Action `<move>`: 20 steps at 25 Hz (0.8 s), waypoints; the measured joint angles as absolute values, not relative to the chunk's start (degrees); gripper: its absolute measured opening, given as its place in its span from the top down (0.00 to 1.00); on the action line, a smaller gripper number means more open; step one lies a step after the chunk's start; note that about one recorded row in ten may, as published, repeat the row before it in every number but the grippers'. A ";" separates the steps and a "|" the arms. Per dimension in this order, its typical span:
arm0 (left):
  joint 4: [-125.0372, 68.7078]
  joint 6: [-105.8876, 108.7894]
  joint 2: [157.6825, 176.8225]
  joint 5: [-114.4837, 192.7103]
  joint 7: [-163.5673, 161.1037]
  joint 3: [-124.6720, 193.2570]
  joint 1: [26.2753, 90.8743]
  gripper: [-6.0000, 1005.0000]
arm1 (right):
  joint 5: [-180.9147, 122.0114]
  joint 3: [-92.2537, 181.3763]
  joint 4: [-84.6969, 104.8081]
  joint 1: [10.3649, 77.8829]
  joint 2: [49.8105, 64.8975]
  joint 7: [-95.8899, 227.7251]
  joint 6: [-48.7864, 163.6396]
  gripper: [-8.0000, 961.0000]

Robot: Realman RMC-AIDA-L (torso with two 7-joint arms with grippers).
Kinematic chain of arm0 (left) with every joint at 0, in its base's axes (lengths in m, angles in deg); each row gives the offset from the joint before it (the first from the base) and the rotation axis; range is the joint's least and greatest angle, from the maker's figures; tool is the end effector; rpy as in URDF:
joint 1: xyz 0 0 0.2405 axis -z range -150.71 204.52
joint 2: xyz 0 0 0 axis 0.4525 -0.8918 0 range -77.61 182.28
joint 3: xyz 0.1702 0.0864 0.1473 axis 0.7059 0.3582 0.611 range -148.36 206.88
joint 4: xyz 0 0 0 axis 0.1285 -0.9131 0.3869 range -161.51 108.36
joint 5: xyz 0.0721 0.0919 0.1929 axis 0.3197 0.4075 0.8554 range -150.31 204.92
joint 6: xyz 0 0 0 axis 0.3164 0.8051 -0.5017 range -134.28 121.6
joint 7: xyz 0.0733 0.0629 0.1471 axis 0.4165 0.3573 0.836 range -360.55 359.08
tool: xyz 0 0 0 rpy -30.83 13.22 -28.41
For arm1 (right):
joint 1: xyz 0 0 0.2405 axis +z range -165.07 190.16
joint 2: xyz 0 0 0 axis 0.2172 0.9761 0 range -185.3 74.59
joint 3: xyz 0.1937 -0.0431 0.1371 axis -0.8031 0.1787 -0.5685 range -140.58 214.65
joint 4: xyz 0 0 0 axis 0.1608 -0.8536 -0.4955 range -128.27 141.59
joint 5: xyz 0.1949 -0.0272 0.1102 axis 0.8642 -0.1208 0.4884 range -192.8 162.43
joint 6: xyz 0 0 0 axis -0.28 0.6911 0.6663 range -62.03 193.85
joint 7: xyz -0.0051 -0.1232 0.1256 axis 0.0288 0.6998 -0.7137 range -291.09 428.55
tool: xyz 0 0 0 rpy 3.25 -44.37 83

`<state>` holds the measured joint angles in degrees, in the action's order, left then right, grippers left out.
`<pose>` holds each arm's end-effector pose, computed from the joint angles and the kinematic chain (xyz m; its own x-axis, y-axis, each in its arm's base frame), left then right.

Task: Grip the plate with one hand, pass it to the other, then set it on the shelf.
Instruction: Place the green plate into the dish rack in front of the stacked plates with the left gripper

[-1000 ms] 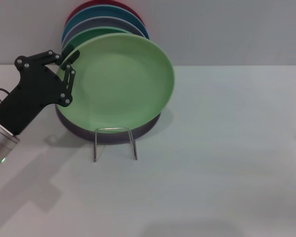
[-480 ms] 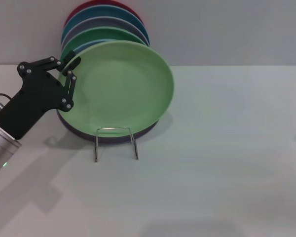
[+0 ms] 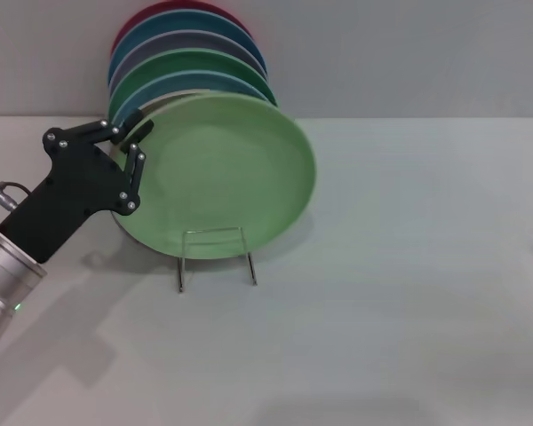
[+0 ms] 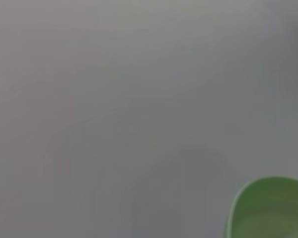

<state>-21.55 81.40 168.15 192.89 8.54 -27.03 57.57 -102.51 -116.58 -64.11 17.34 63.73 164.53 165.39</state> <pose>-0.2355 0.3517 -0.0210 0.7643 -0.5566 0.3255 0.0789 -0.4203 -0.9039 0.2842 0.2637 0.1755 0.7344 0.0144 -0.6786 -0.5278 -0.6165 -0.5842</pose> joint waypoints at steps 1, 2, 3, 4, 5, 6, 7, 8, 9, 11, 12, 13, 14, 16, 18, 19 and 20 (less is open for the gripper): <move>-21.56 81.12 168.19 192.89 8.73 -26.82 57.57 0.83 | -102.19 -116.18 -64.12 17.29 63.73 164.54 165.40 0.28; -21.56 81.12 168.19 192.89 8.73 -26.82 57.57 0.83 | -102.19 -116.18 -64.12 17.29 63.73 164.54 165.40 0.28; -21.56 81.09 168.20 192.89 8.88 -26.71 57.57 0.82 | -102.03 -115.98 -64.18 17.25 63.73 164.54 165.40 0.28; -21.54 81.08 168.20 192.89 9.06 -26.60 57.57 0.82 | -101.86 -115.79 -64.26 17.20 63.73 164.54 165.40 0.28; -21.54 81.06 168.20 192.89 9.18 -26.43 57.61 0.82 | -101.71 -115.67 -64.34 17.17 63.73 164.54 165.40 0.28; -21.53 80.93 168.20 192.89 9.23 -26.03 57.69 0.82 | -101.55 -115.56 -64.49 17.12 63.73 164.54 165.40 0.28; -21.53 80.93 168.20 192.89 9.23 -26.03 57.69 0.82 | -101.55 -115.56 -64.49 17.12 63.73 164.54 165.40 0.28; -21.54 80.74 168.20 192.89 9.23 -25.79 57.72 0.82 | -101.41 -115.54 -64.57 17.04 63.73 164.54 165.41 0.27; -21.48 79.99 168.31 192.89 9.24 -25.63 57.72 0.82 | -101.33 -115.54 -64.64 17.00 63.73 164.54 165.41 0.27; -21.34 78.86 168.97 192.87 9.39 -26.25 57.73 0.82 | -101.18 -115.54 -64.77 16.96 63.73 164.54 165.41 0.27; -21.34 78.86 168.97 192.87 9.39 -26.25 57.73 0.82 | -101.18 -115.54 -64.77 16.96 63.73 164.54 165.41 0.27; -21.34 78.34 169.26 192.85 9.61 -26.53 57.72 0.82 | -101.14 -115.54 -64.84 16.94 63.73 164.55 165.40 0.27; -21.28 76.69 169.85 192.83 10.30 -26.98 57.78 0.82 | -101.12 -115.54 -64.90 16.90 63.73 164.55 165.40 0.27; -20.93 75.18 170.14 192.82 10.65 -27.04 57.87 0.81 | -101.11 -115.50 -64.92 16.89 63.73 164.55 165.40 0.27; -20.60 74.83 170.14 192.82 10.59 -27.06 57.82 0.81 | -101.12 -115.46 -64.93 16.89 63.73 164.54 165.40 0.27; -20.52 74.83 170.14 192.80 10.49 -27.06 57.78 0.81 | -101.12 -115.46 -64.99 16.89 63.73 164.55 165.40 0.27; -20.52 74.83 170.14 192.80 10.49 -27.06 57.78 0.81 | -101.12 -115.46 -64.99 16.89 63.73 164.55 165.40 0.27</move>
<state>-20.52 74.83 170.14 192.80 10.49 -27.06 57.78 -101.12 -115.46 -64.99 16.89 63.73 164.55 165.40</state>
